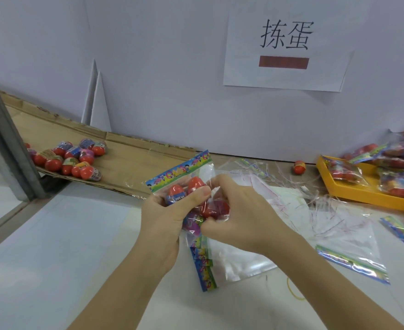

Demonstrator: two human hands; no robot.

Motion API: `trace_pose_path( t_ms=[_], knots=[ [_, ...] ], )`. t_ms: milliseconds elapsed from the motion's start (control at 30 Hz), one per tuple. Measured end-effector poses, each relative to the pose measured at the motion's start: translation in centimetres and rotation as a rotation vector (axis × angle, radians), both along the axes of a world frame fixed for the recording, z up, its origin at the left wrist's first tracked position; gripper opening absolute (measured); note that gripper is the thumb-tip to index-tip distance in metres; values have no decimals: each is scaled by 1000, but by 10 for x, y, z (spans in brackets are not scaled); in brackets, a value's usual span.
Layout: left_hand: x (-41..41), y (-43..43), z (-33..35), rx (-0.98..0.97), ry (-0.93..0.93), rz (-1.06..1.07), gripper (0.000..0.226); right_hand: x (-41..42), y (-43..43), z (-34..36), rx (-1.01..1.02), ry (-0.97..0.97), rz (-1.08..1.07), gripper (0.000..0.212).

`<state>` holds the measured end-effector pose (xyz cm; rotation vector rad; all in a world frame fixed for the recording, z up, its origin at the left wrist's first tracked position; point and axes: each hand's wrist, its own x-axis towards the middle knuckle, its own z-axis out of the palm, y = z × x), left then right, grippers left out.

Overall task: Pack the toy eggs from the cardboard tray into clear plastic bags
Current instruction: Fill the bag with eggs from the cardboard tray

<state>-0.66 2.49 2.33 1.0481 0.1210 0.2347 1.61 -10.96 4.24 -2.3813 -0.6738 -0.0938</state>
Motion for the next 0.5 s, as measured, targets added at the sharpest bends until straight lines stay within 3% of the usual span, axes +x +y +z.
trace_pose_path(
  t_ms=[167,300,400,500],
  knots=[
    [-2,-1,1,7,9,17,26,4,0,-6,308,237,51,38],
    [-4,-2,5,-17,-36,23,50,9,1,-9,502,402,108,41],
    [-4,-1,6,-82,-80,30,20,14,-6,-6,510,448,119,44],
    [-3,2,5,-77,-61,56,19,17,-10,-4,513,486,150,44]
  ],
)
